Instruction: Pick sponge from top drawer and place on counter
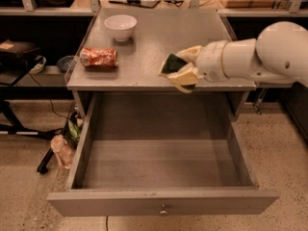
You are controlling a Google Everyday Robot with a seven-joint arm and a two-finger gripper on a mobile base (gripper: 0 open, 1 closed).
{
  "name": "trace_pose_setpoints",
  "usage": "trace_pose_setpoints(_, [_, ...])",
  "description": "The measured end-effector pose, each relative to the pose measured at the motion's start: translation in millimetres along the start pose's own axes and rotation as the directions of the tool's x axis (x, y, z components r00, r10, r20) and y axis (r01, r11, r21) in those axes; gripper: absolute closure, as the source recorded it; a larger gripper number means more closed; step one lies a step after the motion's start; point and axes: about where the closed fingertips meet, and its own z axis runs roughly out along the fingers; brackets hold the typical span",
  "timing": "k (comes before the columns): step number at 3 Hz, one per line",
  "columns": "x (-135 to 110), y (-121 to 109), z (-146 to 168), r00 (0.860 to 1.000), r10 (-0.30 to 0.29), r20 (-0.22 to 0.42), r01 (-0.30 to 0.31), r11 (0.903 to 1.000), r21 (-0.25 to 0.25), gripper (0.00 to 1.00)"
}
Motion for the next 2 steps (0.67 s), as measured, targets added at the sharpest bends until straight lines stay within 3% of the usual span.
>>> trace_pose_setpoints(2, [-1, -17, 19, 0.998, -0.021, -0.063, 0.027, 0.995, 0.096, 1.0])
